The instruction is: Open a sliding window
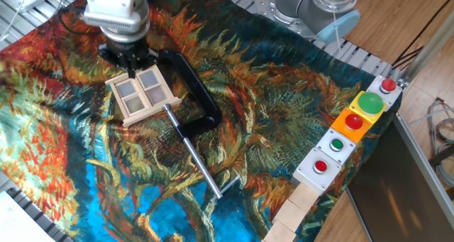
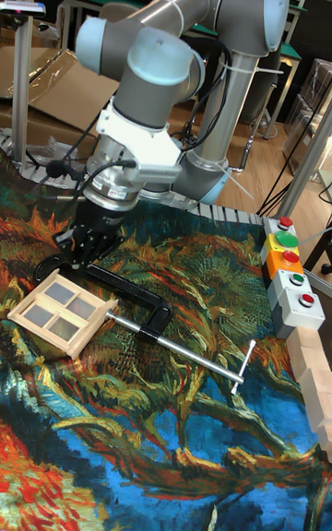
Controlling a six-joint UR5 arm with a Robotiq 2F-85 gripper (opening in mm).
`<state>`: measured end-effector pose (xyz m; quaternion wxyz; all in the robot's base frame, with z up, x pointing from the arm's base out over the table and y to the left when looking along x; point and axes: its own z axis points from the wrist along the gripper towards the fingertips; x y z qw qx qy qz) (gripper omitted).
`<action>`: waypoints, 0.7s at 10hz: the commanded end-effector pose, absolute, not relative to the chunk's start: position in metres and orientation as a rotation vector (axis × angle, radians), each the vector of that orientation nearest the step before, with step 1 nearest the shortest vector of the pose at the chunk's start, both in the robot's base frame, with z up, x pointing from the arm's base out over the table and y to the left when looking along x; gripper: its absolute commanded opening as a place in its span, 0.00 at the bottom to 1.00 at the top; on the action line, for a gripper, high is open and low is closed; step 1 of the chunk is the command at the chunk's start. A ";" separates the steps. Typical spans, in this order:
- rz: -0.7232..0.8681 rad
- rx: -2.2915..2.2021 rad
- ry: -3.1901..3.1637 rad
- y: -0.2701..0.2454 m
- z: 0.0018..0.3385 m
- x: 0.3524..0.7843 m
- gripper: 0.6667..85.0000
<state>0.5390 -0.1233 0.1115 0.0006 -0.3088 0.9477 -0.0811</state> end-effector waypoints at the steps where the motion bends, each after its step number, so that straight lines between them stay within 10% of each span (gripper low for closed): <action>1: -0.202 -0.888 2.987 -0.105 0.085 0.549 0.01; 7: -0.193 -0.918 2.935 -0.115 0.075 0.546 0.01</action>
